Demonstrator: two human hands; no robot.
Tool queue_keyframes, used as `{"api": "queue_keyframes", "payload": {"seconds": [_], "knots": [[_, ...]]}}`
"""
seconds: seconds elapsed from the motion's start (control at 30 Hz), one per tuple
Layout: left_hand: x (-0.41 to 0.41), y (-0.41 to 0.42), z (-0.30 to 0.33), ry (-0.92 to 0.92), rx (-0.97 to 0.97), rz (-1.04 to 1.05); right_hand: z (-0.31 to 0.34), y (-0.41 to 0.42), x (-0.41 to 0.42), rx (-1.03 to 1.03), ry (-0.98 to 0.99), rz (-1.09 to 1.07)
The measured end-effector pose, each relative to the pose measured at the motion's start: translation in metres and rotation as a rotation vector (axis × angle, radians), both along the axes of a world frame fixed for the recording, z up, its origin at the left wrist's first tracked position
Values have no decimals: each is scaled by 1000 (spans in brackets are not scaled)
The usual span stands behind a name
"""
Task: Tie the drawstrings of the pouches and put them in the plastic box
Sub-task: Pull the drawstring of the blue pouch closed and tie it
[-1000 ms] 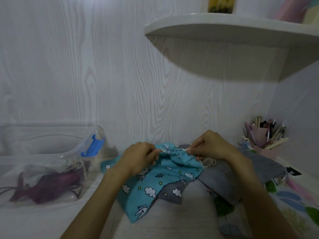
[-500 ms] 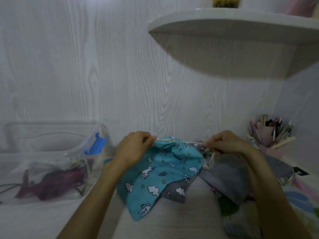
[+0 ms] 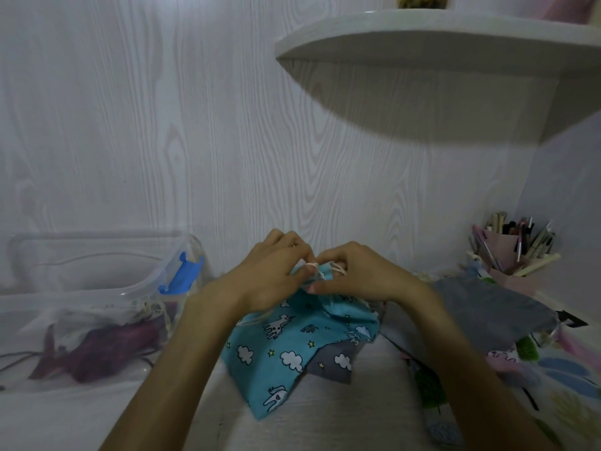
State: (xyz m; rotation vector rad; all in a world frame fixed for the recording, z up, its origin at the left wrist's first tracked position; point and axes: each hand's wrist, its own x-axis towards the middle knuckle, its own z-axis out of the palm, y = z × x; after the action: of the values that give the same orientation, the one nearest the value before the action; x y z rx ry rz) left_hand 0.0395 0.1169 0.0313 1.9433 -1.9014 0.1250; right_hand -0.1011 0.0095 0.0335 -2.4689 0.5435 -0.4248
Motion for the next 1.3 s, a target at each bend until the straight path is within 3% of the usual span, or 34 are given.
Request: {"api": "queue_keyframes", "payload": {"seconds": [0.13,0.2,0.3,0.47,0.6,0.73,0.9,1.07,1.17,1.3], "knots": [[1,6,2,-181,-247,269,-9,0,8,146,-190,-146],[2,7,1,-121,-287,399,-9,0,9,252,-248,-227],[-5,6,5,214,-125,324,-6,2,10,362,-293,-249],[-12,-3,-6,383,61,163,-5,9,14,402,-391,-273],[-9,-10,-16,587,-129,89,-3,11,15,373,-432,-289],[-21,-14,-19,1002,-200,-49,3,16,12,623,-530,-193],[-24,-10,-16,952,-131,-106,12,8,3,1052,-630,-158],[-12,-6,-8,1034,-20,-43,4,-12,-5,1251,-746,-231],[-7,-3,-5,1179,24,33,-8,-32,-13,1082,-558,-337],[-13,-6,-8,1078,36,147,3,-34,-37,547,87,-366]]}}
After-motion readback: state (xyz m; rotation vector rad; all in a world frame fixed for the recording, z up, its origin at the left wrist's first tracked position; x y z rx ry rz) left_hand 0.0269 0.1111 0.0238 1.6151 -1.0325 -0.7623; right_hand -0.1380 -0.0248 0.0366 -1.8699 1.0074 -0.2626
